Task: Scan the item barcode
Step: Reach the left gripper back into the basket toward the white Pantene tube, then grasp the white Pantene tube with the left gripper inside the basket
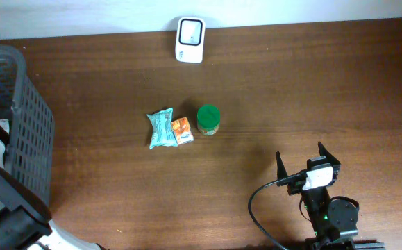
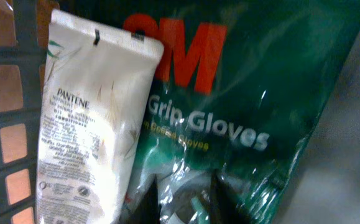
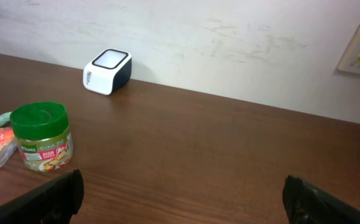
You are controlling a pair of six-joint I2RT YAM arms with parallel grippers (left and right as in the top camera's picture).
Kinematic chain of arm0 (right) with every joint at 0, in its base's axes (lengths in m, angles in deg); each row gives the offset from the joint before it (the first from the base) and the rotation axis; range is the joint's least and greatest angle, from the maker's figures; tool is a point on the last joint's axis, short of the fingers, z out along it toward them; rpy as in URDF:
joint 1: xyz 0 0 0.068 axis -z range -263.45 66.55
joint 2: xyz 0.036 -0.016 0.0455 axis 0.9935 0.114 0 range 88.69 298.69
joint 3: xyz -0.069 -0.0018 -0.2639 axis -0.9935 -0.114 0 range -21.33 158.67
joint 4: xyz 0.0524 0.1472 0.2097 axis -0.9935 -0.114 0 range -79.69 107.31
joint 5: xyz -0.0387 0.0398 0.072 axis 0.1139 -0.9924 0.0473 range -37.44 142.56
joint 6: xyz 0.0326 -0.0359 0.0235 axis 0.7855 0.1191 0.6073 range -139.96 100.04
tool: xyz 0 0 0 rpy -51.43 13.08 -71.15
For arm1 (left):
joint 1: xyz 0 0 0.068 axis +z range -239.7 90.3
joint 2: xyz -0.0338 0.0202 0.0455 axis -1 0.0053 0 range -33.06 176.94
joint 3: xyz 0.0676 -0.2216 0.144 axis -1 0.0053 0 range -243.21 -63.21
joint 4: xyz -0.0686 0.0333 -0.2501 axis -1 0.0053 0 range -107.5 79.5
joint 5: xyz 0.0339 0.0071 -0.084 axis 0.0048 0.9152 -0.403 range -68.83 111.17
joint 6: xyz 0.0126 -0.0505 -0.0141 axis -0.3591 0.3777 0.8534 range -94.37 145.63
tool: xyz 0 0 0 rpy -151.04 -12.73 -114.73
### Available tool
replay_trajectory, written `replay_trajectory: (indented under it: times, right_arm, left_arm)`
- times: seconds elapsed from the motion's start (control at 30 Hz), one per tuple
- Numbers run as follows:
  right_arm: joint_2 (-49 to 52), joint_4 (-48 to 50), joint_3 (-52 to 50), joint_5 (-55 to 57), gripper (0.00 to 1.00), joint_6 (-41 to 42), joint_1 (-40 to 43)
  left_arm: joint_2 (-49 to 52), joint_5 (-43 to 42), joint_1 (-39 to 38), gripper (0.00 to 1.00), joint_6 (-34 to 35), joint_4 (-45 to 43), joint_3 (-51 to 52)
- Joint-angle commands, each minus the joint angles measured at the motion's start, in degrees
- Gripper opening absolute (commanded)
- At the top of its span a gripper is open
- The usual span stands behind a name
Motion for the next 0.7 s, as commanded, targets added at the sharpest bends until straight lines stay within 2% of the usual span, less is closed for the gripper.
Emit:
replay_trajectory:
  times: [0.0, 0.03, 0.17, 0.23, 0.3, 0.47, 0.6, 0.67]
  right_arm:
    - [-0.5, 0.0, -0.5, -0.3, 0.98, 0.8, 0.4]
    - [-0.5, 0.0, -0.5, -0.3, 0.99, 0.8, 0.4]
    - [-0.5, 0.0, -0.5, -0.3, 0.98, 0.8, 0.4]
    - [-0.5, 0.0, -0.5, -0.3, 0.98, 0.8, 0.4]
    - [-0.5, 0.0, -0.5, -0.3, 0.99, 0.8, 0.4]
    - [-0.5, 0.0, -0.5, -0.3, 0.98, 0.8, 0.4]
    - [-0.5, 0.0, -0.5, -0.3, 0.98, 0.8, 0.4]
    - [-0.5, 0.0, -0.5, -0.3, 0.98, 0.8, 0.4]
  left_arm:
    - [-1.5, -2.3, -0.3, 0.33, 1.1, -1.0, 0.5]
    - [-1.5, -2.4, -0.3, 0.43, 1.1, -1.0, 0.5]
    - [-1.5, -4.1, -0.3, 0.56, 1.2, 0.7, 0.5]
    - [-1.5, -9.1, -0.2, 0.66, 1.2, 1.9, 0.5]
    - [-1.5, -11.6, -0.1, 0.68, 1.1, 1.4, 1.2]
    - [-2.8, -0.7, -0.3, 0.64, 1.1, 1.7, -2.7]
    - [-6.3, -0.4, -0.3, 0.63, 1.1, 2.8, -7.8]
    - [-7.5, -0.2, -0.2, 0.63, -1.4, 2.7, -8.2]
